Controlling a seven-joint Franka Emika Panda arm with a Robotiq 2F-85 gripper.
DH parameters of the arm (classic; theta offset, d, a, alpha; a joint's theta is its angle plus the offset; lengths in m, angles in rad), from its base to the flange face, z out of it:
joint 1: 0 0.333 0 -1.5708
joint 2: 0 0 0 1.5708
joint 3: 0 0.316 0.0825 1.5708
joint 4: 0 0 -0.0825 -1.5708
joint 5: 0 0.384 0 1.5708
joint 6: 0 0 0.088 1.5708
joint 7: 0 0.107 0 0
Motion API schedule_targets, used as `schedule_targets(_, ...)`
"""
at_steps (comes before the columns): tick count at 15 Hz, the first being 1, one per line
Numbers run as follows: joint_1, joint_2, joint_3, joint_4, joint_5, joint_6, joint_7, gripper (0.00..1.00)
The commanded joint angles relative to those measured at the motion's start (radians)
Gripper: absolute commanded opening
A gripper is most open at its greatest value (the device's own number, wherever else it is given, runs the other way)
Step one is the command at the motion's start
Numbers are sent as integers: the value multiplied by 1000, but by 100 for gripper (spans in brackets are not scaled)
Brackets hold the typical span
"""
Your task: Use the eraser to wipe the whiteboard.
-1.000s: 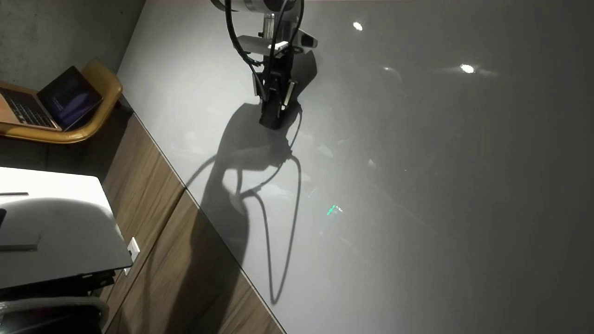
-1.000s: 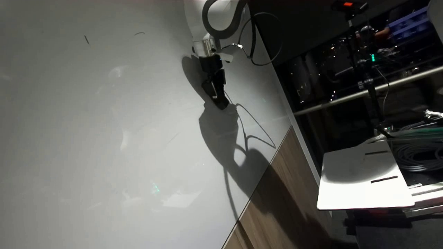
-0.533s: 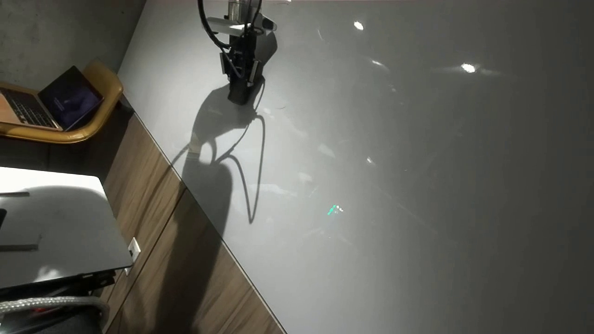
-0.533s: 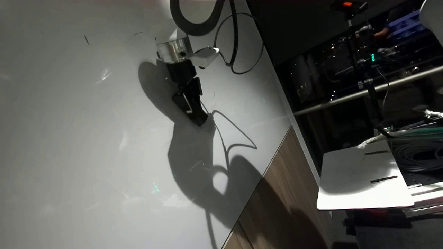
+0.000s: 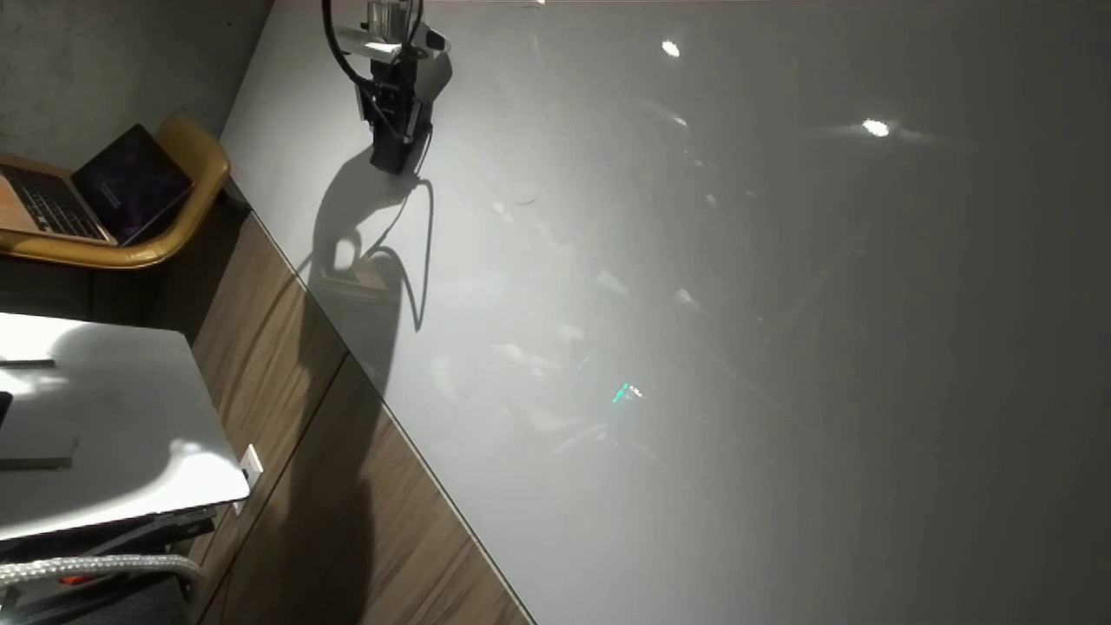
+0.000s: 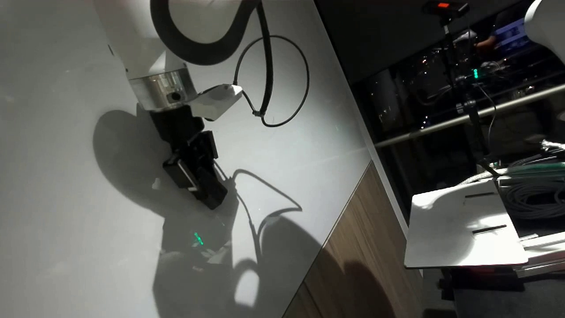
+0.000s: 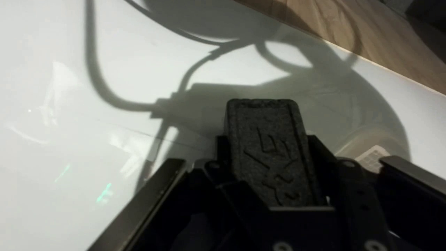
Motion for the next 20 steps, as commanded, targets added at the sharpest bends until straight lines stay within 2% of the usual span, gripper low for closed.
schedule_targets(1, 53, 168, -34, 225, -47, -19, -20, 31)
schedule_targets(4, 71, 198, -64, 281, -63, -94, -56, 31)
schedule_targets(6, 62, 165, -81, 241, -78, -116, -76, 31)
schedule_targets(12, -6, -33, -116, -35, -107, -36, -31, 31)
schedule_targets(20, -187, -257, -159, -320, -146, 117, 4, 31)
